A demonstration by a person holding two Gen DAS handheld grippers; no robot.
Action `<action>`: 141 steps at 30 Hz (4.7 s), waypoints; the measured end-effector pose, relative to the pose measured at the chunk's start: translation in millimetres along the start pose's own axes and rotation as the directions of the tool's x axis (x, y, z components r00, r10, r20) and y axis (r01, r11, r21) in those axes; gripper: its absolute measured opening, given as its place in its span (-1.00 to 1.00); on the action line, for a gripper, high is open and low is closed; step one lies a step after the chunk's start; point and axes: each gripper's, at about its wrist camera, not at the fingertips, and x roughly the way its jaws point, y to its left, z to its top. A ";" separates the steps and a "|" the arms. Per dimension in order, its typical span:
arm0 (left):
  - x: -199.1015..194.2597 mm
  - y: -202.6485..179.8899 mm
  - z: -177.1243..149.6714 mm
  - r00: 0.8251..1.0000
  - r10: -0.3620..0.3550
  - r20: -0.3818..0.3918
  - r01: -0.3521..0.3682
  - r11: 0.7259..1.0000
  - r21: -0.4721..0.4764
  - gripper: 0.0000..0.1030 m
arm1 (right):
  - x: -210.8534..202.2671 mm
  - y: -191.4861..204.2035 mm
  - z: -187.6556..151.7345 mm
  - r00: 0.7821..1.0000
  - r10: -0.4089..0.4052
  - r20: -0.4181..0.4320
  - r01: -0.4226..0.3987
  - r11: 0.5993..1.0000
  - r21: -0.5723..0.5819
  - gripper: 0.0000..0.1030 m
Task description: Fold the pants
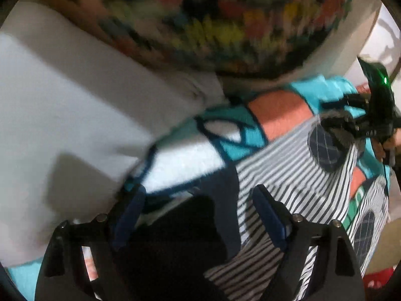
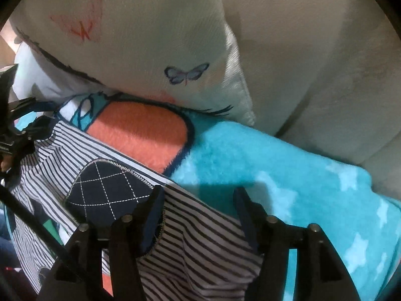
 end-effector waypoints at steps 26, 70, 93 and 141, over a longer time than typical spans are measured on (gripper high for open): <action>-99.4 -48.1 -28.1 0.965 0.130 0.227 -0.148 0.987 0.061 -0.87 | -73.3 48.8 -25.4 0.988 0.010 0.154 -0.010 1.000 0.000 -0.87; -191.0 -104.0 -237.8 0.918 0.229 0.324 -0.142 0.952 -0.271 0.15 | -165.6 78.7 -252.5 0.930 -0.101 0.354 -0.058 0.909 0.413 0.02; -163.8 -99.3 -191.0 0.929 0.188 0.319 -0.060 0.927 -0.371 0.30 | -165.8 24.2 -268.5 0.903 -0.108 0.417 -0.182 0.782 0.596 0.34; -55.7 -205.8 -90.4 0.964 0.235 0.121 -0.217 0.965 -0.149 0.35 | -130.1 89.0 -229.6 0.912 -0.201 0.358 0.007 0.879 0.477 0.01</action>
